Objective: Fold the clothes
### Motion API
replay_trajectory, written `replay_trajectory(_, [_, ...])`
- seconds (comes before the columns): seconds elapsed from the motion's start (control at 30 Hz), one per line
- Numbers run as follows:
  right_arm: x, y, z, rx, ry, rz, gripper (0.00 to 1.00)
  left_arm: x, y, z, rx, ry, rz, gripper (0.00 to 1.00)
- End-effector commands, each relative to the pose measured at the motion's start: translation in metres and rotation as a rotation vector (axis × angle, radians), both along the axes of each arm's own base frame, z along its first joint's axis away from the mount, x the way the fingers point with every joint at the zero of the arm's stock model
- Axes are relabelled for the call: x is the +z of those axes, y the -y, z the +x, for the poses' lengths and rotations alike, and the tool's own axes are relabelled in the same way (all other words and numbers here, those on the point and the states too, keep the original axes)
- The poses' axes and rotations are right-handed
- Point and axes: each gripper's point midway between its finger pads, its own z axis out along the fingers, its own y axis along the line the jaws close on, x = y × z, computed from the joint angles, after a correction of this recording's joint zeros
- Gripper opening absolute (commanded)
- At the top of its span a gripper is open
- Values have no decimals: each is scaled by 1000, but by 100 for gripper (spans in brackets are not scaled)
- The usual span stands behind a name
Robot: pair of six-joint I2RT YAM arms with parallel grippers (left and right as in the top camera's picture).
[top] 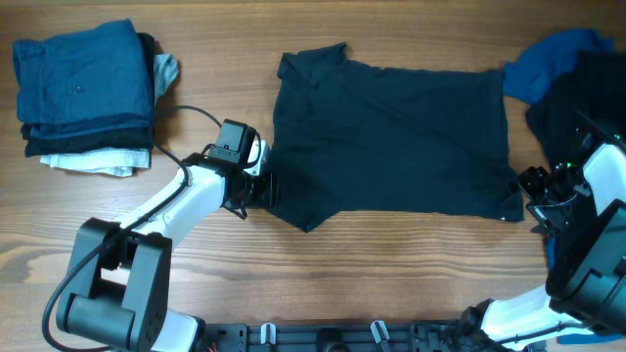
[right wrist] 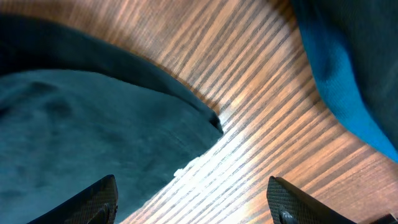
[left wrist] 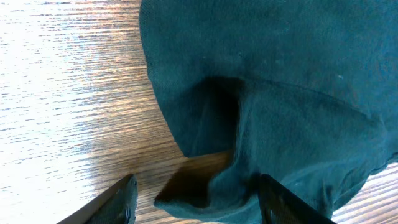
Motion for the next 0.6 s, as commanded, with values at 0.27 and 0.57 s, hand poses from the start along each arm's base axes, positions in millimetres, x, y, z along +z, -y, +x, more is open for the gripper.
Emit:
replay_trajectory(0.27, [-21,-7,5,-48,110,-12,78,-18,0,-17,16,-86,2,64])
replay_trajectory(0.57, [-59,-5,-5,-46,153,-80,58,-18,-1,-19,16,-96,5,61])
